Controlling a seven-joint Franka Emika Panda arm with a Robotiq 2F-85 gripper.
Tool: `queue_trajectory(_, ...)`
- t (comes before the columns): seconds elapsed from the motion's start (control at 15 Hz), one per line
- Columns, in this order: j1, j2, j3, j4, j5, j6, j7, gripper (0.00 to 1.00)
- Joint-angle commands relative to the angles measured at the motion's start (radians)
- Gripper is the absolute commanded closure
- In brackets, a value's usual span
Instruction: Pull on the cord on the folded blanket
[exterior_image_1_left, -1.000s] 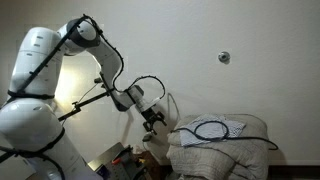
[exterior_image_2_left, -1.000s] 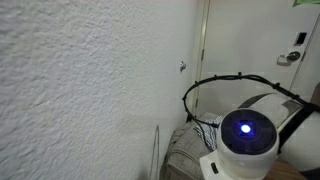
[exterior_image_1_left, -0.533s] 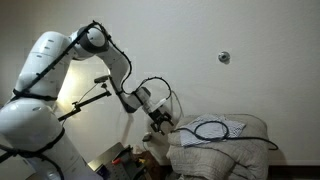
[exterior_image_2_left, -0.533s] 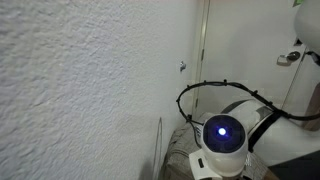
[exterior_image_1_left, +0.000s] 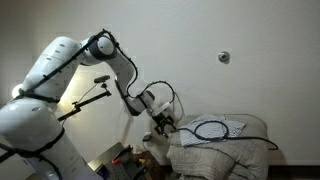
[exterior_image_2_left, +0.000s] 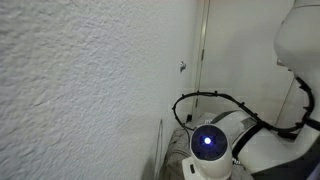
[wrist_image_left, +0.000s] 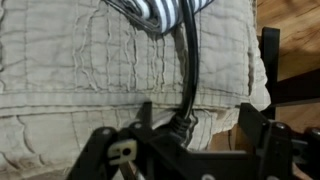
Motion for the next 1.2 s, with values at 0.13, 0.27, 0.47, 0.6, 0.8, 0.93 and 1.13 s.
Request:
queue_trajectory(0.13,0.0,-0.017,0.024,0.023,0.03,-0.051,0.0,0.58)
queue_trajectory(0.27,-0.005,-0.018,0.027,0.025,0.039,-0.054,-0.003,0.74)
queue_trajectory(0.47,-0.008,-0.026,0.029,0.019,0.055,-0.055,-0.003,0.91)
queue_trajectory(0.6,-0.006,-0.047,0.029,0.004,0.058,-0.055,0.005,0.9)
queue_trajectory(0.8,0.005,-0.11,0.023,-0.034,0.045,-0.061,0.036,0.88)
queue_trajectory(0.93,0.013,-0.165,0.018,-0.064,0.034,-0.068,0.063,0.88)
queue_trajectory(1.13,0.011,-0.251,0.013,-0.119,0.022,-0.06,0.118,0.88)
